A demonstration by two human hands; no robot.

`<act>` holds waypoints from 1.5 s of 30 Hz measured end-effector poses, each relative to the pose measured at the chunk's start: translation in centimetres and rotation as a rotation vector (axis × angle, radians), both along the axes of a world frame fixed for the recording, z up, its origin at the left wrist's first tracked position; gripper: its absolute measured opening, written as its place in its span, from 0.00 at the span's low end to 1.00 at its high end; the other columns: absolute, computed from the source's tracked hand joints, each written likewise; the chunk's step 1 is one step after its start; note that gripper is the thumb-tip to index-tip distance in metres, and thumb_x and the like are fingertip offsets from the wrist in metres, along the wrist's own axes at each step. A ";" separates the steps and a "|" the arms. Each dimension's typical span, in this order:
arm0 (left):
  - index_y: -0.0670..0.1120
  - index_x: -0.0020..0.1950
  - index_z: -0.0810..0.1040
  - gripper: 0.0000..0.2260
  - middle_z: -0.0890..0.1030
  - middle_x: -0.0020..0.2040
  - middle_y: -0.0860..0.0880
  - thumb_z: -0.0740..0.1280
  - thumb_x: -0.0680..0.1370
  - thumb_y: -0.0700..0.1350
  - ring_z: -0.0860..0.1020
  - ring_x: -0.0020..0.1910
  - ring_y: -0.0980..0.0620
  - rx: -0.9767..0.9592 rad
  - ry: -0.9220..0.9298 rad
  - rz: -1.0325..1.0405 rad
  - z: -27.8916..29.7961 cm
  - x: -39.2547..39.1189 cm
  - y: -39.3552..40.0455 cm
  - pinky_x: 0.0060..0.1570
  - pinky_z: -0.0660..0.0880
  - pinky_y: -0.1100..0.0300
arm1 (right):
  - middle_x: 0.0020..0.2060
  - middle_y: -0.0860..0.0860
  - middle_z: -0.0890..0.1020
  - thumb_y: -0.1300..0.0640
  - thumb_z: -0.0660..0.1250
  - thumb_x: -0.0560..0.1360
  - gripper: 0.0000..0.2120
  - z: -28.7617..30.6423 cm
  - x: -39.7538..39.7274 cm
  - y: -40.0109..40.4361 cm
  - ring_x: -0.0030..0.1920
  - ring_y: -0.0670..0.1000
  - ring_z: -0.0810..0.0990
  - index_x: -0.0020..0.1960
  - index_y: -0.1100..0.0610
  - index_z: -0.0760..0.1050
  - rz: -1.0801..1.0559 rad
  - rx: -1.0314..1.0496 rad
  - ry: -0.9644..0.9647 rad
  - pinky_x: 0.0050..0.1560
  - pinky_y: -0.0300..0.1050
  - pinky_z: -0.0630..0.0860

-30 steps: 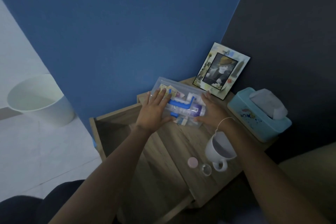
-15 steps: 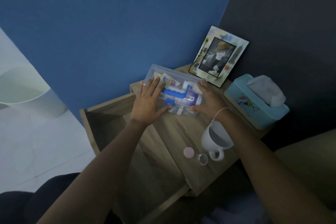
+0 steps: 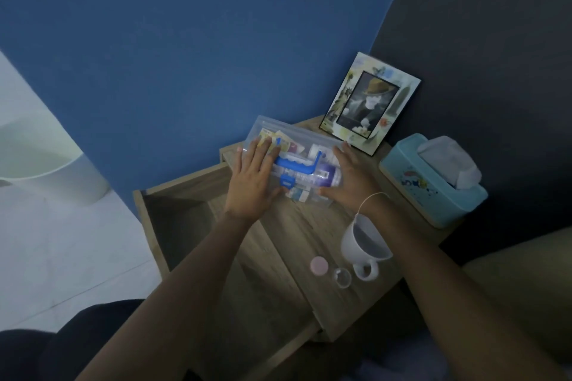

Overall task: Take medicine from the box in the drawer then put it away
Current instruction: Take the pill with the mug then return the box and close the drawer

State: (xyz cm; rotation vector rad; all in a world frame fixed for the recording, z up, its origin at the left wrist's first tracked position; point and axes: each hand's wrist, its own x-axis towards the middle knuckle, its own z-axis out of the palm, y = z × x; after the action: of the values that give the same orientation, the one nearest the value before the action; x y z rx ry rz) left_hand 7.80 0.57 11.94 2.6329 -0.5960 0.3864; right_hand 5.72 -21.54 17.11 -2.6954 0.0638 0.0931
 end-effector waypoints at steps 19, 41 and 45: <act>0.44 0.78 0.37 0.30 0.41 0.80 0.46 0.52 0.83 0.49 0.43 0.79 0.52 -1.078 0.460 0.268 0.2 -5.2 -3.4 0.78 0.48 0.47 | 0.60 0.52 0.78 0.34 0.60 0.72 0.27 -0.1 1.9 2.5 0.58 0.53 0.76 0.65 0.48 0.71 -0.075 0.130 0.023 0.52 0.46 0.71; 0.68 0.66 0.57 0.15 0.77 0.53 0.60 0.54 0.81 0.56 0.83 0.45 0.62 -1.191 0.602 0.381 2.1 -10.2 8.2 0.39 0.79 0.68 | 0.59 0.53 0.81 0.35 0.58 0.74 0.31 -1.9 -5.1 15.3 0.55 0.55 0.80 0.71 0.51 0.66 -0.043 0.327 -0.077 0.47 0.45 0.74; 0.59 0.76 0.54 0.21 0.75 0.63 0.55 0.52 0.82 0.55 0.81 0.53 0.57 -1.171 0.643 0.419 0.8 -11.8 10.0 0.49 0.80 0.60 | 0.46 0.49 0.82 0.35 0.57 0.74 0.25 -2.9 -7.0 17.8 0.37 0.42 0.75 0.64 0.49 0.69 -0.029 0.295 -0.097 0.34 0.38 0.68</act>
State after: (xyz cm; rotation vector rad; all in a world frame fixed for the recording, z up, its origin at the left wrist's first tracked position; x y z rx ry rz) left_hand -4.03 10.52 12.77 1.5443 0.3427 -0.0416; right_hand -1.31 -3.71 14.25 -2.3990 0.0544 -0.0344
